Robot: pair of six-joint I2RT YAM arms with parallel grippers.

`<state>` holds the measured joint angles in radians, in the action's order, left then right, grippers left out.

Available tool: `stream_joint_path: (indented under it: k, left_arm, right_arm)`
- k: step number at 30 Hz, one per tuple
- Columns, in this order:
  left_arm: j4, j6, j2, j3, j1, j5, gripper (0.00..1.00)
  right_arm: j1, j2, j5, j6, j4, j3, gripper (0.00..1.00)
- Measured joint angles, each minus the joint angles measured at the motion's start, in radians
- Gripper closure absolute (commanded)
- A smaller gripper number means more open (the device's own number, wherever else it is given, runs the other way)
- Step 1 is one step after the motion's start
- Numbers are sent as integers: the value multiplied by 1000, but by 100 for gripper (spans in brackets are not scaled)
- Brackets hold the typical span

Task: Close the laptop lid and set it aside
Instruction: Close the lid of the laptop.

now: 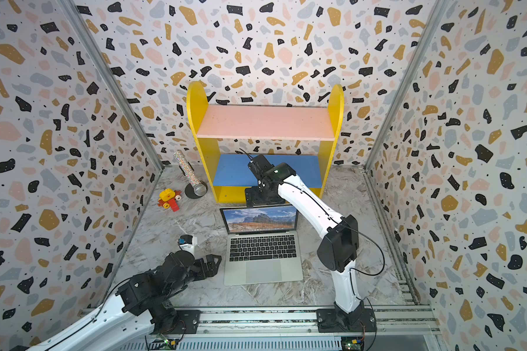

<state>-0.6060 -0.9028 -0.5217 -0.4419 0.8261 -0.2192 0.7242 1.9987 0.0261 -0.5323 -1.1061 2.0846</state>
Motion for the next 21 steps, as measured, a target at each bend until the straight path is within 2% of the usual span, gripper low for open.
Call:
stream_joint_path:
  k: [21]
  left_arm:
    - [-24, -11, 10, 0, 0, -17, 0]
  right_arm:
    - [37, -33, -43, -41, -4, -63, 0]
